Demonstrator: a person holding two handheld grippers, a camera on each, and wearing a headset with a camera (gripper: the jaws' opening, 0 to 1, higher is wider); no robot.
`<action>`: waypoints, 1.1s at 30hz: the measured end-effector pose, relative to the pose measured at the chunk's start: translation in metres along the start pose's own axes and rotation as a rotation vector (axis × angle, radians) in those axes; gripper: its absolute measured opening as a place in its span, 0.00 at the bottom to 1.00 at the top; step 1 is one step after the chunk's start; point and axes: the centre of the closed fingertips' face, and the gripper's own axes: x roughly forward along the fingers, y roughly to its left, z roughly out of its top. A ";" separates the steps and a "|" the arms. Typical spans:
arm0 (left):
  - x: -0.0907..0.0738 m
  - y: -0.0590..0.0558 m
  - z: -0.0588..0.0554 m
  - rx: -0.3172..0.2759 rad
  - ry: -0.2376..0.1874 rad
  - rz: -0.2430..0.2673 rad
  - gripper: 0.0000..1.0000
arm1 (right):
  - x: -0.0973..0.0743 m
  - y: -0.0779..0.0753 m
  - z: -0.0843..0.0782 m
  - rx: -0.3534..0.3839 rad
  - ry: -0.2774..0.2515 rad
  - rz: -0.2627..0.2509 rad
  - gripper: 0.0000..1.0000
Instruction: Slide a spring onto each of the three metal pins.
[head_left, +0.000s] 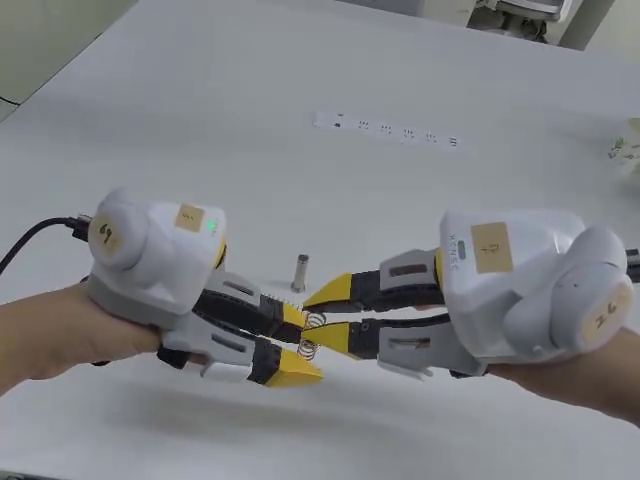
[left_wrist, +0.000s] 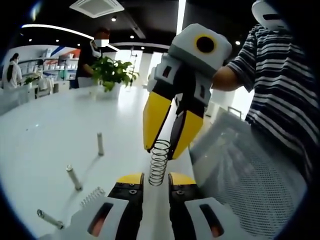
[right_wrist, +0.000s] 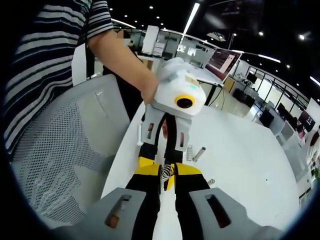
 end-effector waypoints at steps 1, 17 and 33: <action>-0.001 0.000 0.000 -0.004 0.000 0.003 0.12 | 0.000 0.000 0.001 -0.002 -0.001 0.000 0.07; -0.028 0.010 -0.012 -0.074 0.001 0.077 0.21 | 0.000 -0.005 0.001 -0.017 -0.001 -0.023 0.07; -0.065 0.031 -0.027 -0.144 -0.028 0.216 0.45 | -0.003 -0.016 -0.003 -0.041 0.014 -0.073 0.07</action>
